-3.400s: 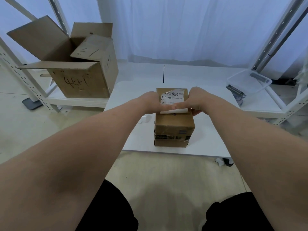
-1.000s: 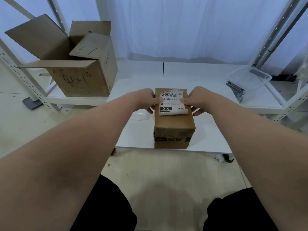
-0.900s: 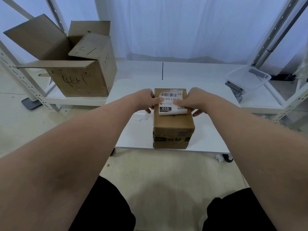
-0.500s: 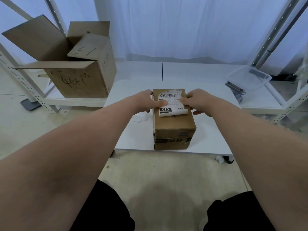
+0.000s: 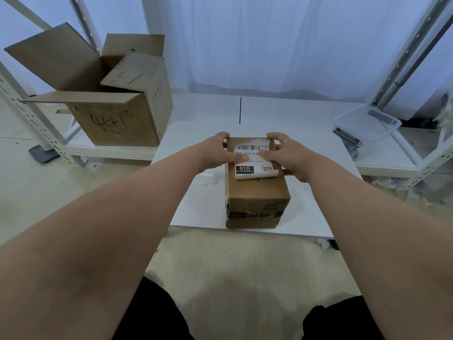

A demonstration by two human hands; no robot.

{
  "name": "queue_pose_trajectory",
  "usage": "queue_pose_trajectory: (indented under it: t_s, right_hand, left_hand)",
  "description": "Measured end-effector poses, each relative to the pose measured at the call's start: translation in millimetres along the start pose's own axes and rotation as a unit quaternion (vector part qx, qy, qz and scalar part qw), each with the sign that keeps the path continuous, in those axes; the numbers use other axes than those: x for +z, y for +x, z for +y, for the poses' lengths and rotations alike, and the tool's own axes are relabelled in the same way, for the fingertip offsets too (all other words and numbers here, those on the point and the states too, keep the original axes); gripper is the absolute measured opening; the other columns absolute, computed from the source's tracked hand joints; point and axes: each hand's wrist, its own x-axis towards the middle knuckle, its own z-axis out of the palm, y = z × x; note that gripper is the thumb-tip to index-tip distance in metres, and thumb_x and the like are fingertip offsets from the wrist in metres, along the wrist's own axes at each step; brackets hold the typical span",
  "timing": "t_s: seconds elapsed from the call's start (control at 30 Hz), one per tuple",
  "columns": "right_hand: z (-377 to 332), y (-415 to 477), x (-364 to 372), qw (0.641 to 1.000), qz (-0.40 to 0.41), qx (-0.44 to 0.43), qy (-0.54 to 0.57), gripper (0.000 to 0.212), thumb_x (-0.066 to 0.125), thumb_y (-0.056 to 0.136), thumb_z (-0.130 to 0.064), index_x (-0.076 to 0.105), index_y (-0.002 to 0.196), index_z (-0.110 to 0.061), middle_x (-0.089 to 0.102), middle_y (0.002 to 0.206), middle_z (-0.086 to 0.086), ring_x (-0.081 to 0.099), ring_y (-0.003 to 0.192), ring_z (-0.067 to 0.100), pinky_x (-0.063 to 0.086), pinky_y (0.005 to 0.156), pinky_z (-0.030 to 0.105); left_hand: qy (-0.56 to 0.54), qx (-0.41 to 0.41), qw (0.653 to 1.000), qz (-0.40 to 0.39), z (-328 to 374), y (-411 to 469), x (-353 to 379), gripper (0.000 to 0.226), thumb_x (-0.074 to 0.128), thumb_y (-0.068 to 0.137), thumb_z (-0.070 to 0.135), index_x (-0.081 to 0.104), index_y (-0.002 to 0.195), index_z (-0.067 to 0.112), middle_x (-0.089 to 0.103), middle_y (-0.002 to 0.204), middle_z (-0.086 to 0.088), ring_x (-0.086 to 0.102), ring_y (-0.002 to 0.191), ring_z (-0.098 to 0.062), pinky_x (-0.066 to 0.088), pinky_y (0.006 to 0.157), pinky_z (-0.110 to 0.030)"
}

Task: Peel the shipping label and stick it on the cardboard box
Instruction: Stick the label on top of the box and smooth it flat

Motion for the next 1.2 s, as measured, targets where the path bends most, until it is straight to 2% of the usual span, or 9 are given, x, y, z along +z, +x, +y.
queue_pose_trajectory:
  t_s: [0.1,0.23,0.37,0.47,0.6,0.73,0.93,1.1,1.2]
  right_hand:
    - [2.5,3.4,-2.3,1.000,0.004,-0.004,-0.026,0.063,0.064,0.089,-0.024,0.030,0.141,-0.032,0.054,0.129,0.004,0.060,0.102,0.021,0.049,0.096,0.045]
    - [0.7,1.8,1.9,0.990,-0.046,0.006,-0.133,0.098,0.073,0.077,-0.042,0.006,0.148,-0.033,0.042,0.124,-0.003,0.048,0.113,0.024,0.046,0.097,0.046]
    - [-0.2,6.0,3.1,0.996,0.002,0.002,-0.094,0.068,0.060,0.090,-0.032,0.021,0.145,-0.031,0.052,0.124,0.001,0.058,0.097,0.018,0.052,0.084,0.038]
    - [1.4,10.2,2.9,0.995,0.054,-0.010,-0.087,0.049,0.053,0.095,-0.026,0.033,0.139,-0.029,0.057,0.128,0.004,0.061,0.104,0.023,0.051,0.093,0.045]
    - [2.1,8.0,-0.8,0.994,0.014,-0.010,-0.105,0.060,0.058,0.092,-0.031,0.027,0.143,-0.030,0.054,0.126,-0.001,0.059,0.105,0.022,0.052,0.088,0.039]
    - [3.2,6.4,-4.2,0.992,-0.017,-0.003,-0.125,0.078,0.067,0.084,-0.036,0.019,0.146,-0.034,0.047,0.122,-0.004,0.054,0.110,0.023,0.049,0.096,0.044]
    - [2.3,7.9,-0.2,0.995,0.026,-0.017,-0.093,0.055,0.051,0.096,-0.025,0.026,0.145,-0.029,0.051,0.136,0.003,0.057,0.111,0.023,0.047,0.098,0.044]
    - [0.5,3.2,0.0,0.980,0.047,-0.065,-0.185,0.062,0.054,0.094,-0.029,0.025,0.148,-0.017,0.038,0.149,0.009,0.050,0.125,0.027,0.045,0.103,0.040]
    - [-0.6,-1.1,-0.7,0.978,0.043,-0.065,-0.193,0.067,0.057,0.093,-0.029,0.022,0.149,-0.016,0.035,0.150,0.009,0.046,0.128,0.027,0.044,0.104,0.039]
  left_hand:
    - [0.010,0.004,1.000,0.003,-0.4,0.6,0.0,0.089,0.072,0.080,0.036,0.020,0.149,0.016,0.041,0.146,-0.004,0.045,0.122,-0.020,0.034,0.088,-0.025]
    - [0.014,0.014,1.000,0.004,-1.9,1.5,-0.2,0.087,0.071,0.081,0.035,0.020,0.149,0.014,0.043,0.144,-0.004,0.043,0.106,-0.013,0.035,0.087,-0.023]
    - [0.015,0.012,1.000,0.011,-1.5,1.7,0.7,0.087,0.071,0.080,0.037,0.021,0.148,0.015,0.043,0.144,-0.005,0.045,0.109,-0.016,0.036,0.087,-0.026]
    - [0.031,0.018,0.999,0.032,-1.7,2.6,1.3,0.080,0.068,0.083,0.038,0.025,0.147,0.014,0.046,0.143,-0.006,0.050,0.119,-0.022,0.039,0.085,-0.025]
    - [0.125,0.041,0.987,0.092,-2.1,3.5,2.8,0.069,0.062,0.085,0.047,0.036,0.139,0.011,0.054,0.133,-0.007,0.055,0.113,-0.024,0.046,0.085,-0.030]
    - [0.113,0.030,0.993,0.030,0.1,3.4,6.7,0.086,0.069,0.076,0.054,0.029,0.138,0.010,0.052,0.120,-0.002,0.054,0.103,-0.019,0.048,0.081,-0.029]
    - [0.134,0.055,0.985,0.092,-6.5,6.3,-6.8,0.061,0.060,0.088,0.043,0.040,0.138,0.013,0.054,0.134,-0.006,0.053,0.117,-0.021,0.039,0.084,-0.025]
    - [0.134,0.059,0.988,0.054,-1.8,2.6,6.4,0.073,0.064,0.083,0.047,0.034,0.137,0.009,0.053,0.128,-0.004,0.052,0.101,-0.018,0.043,0.074,-0.022]
    - [0.129,0.046,0.988,0.067,-3.6,2.5,4.2,0.079,0.062,0.084,0.049,0.028,0.143,0.009,0.051,0.136,-0.007,0.053,0.112,-0.023,0.043,0.082,-0.027]
